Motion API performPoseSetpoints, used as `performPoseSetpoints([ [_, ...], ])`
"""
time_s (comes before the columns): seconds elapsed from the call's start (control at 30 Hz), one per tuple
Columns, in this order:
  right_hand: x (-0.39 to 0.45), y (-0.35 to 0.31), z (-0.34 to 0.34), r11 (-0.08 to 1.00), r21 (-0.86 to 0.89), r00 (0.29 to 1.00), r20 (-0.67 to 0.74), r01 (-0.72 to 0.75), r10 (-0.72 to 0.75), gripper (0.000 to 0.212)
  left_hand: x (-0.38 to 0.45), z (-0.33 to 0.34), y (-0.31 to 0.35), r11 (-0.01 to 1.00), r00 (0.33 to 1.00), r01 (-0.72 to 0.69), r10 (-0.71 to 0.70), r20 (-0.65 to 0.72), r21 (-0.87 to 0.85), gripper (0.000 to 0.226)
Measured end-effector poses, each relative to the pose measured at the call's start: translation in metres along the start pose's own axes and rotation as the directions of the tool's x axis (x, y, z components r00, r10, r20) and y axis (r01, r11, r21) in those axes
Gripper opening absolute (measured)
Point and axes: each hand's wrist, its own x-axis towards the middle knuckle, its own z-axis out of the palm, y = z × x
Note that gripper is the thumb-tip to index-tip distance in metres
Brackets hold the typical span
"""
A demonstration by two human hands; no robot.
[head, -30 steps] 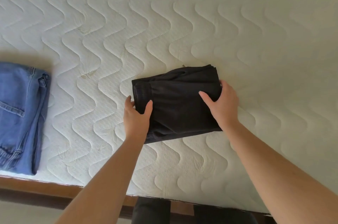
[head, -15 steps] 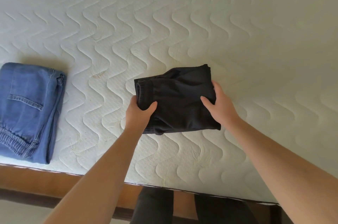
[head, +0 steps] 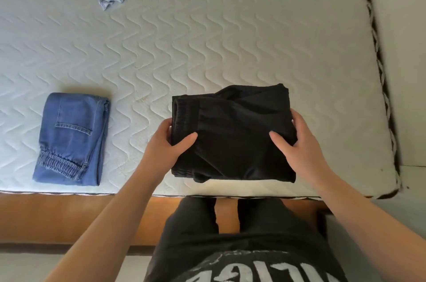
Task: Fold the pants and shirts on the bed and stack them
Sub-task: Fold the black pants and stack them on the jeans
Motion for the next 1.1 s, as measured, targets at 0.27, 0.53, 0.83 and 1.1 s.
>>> performPoseSetpoints([
  [0.27, -0.070, -0.050, 0.015, 0.992, 0.117, 0.996, -0.072, -0.043, 0.052, 0.055, -0.055, -0.050, 0.026, 0.998, 0.998, -0.044, 0.046, 0.050, -0.047, 0.044],
  [0.53, -0.080, -0.089, 0.038, 0.991, 0.131, 0.999, -0.037, 0.017, -0.013, 0.057, -0.082, -0.091, 0.020, 0.993, 0.998, -0.055, 0.052, -0.033, -0.108, 0.040],
  [0.83, -0.077, -0.115, 0.044, 0.979, 0.058, 0.969, 0.142, 0.195, -0.202, 0.059, -0.143, -0.099, 0.003, 0.965, 0.962, -0.077, 0.006, -0.274, -0.250, 0.049],
  [1.1, -0.084, -0.146, 0.081, 0.927, 0.023, 0.853, 0.384, 0.375, -0.354, 0.056, -0.216, -0.115, -0.041, 0.918, 0.869, -0.087, -0.120, -0.480, -0.387, 0.047],
])
